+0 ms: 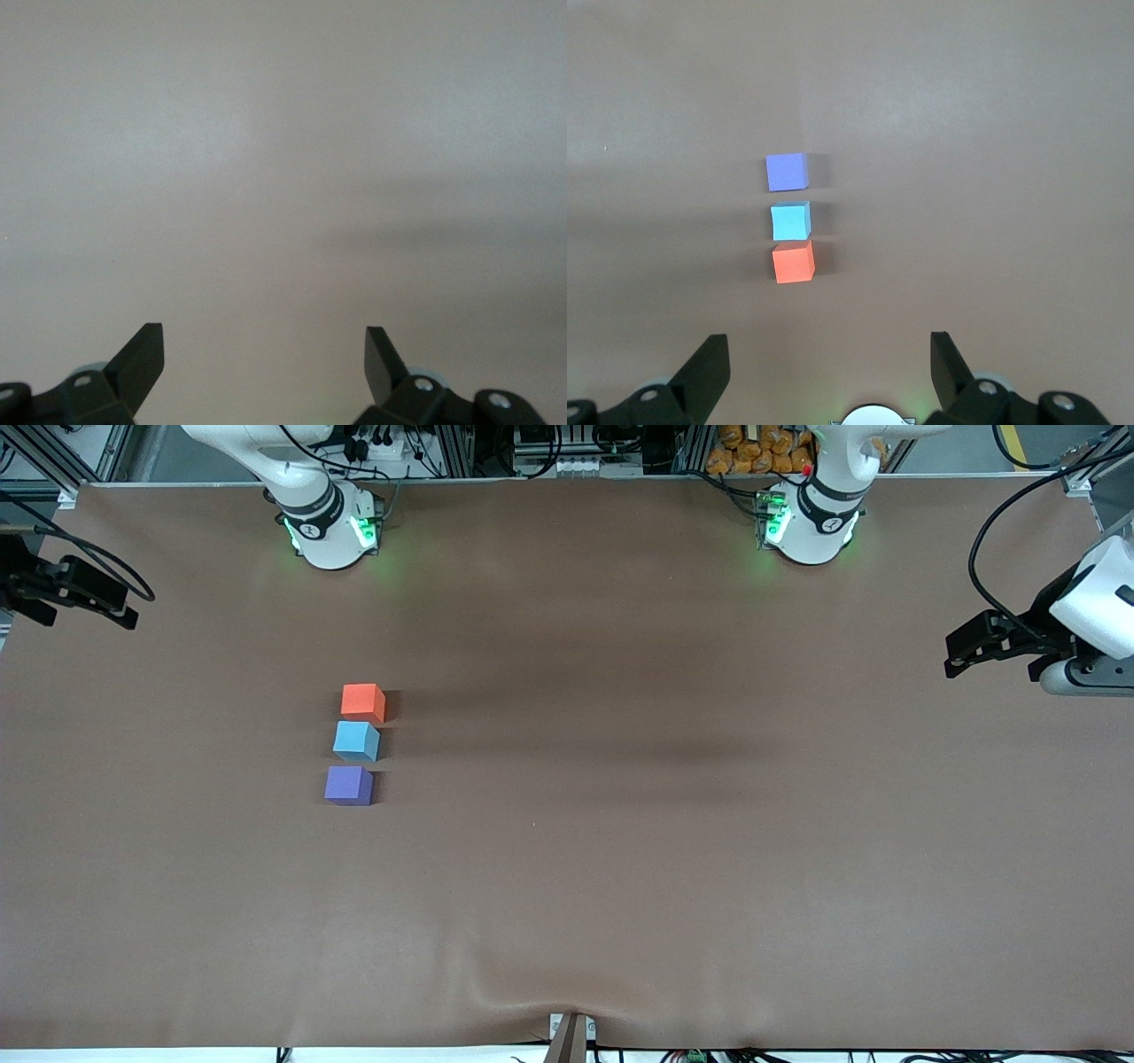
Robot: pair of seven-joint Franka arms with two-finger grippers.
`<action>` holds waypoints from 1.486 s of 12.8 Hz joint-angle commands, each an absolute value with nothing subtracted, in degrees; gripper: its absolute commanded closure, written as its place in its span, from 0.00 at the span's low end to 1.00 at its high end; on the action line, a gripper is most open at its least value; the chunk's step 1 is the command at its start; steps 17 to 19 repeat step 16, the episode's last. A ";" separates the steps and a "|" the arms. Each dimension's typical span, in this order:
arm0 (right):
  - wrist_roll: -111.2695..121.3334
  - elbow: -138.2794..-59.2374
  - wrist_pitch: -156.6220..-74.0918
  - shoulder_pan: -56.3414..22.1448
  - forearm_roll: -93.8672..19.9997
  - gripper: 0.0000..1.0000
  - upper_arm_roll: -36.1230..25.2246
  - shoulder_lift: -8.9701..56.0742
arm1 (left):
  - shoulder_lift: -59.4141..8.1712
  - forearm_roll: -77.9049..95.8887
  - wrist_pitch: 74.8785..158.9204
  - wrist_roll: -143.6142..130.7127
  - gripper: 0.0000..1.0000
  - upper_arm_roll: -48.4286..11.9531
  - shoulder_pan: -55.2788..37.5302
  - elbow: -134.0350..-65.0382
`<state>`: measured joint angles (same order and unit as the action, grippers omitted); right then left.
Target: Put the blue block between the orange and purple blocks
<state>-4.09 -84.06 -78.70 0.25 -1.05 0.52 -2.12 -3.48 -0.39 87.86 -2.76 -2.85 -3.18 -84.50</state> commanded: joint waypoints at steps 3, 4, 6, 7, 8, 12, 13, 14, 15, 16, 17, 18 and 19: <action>-3.69 -85.96 -78.92 0.26 -0.79 0.00 0.62 -3.78 | -2.99 -0.70 87.54 -2.81 0.00 -2.99 -3.16 -84.46; -3.69 -85.96 -78.93 0.18 -0.79 0.00 0.62 -3.78 | -2.99 -0.70 87.54 -2.81 0.00 -2.99 -3.25 -84.46; -3.60 -85.78 -79.01 0.09 -0.79 0.00 0.62 -3.69 | -2.99 -0.70 87.54 -2.81 0.00 -2.99 -3.16 -84.46; -3.60 -85.69 -79.01 0.00 -0.79 0.00 0.62 -3.69 | -2.99 -0.70 87.54 -2.81 0.00 -2.99 -3.16 -84.46; -3.52 -85.52 -79.01 -0.09 -0.70 0.00 0.62 -3.69 | -2.99 -0.70 87.54 -2.81 0.00 -2.99 -3.16 -84.46; 0.41 -85.34 -78.84 -0.17 -0.18 0.00 0.79 -3.60 | -2.99 -0.70 87.54 -2.81 0.00 -2.99 -3.25 -84.38; 1.92 -85.34 -79.01 0.09 -0.35 0.00 0.70 -3.60 | -2.99 -0.70 87.54 -2.81 0.00 -2.99 -3.25 -84.46; 2.02 -85.34 -78.93 0.17 -0.70 0.00 0.62 -3.52 | -2.99 -0.70 87.54 -2.81 0.00 -2.99 -3.25 -84.46; 2.02 -85.34 -79.01 0.18 -0.79 0.00 0.62 -3.52 | -2.99 -0.70 87.54 -2.81 0.00 -2.99 -3.25 -84.46; 2.11 -85.25 -79.27 0.18 -0.79 0.00 0.62 -3.52 | -2.99 -0.70 87.54 -2.81 0.00 -2.99 -3.25 -84.46; 2.11 -85.25 -79.27 0.18 -0.79 0.00 0.62 -3.52 | -2.99 -0.70 87.54 -2.81 0.00 -2.99 -3.25 -84.46; 2.11 -85.25 -79.27 0.18 -0.79 0.00 0.62 -3.52 | -2.99 -0.70 87.54 -2.81 0.00 -2.99 -3.25 -84.46; 2.11 -85.25 -79.27 0.18 -0.79 0.00 0.62 -3.52 | -2.99 -0.70 87.54 -2.81 0.00 -2.99 -3.25 -84.46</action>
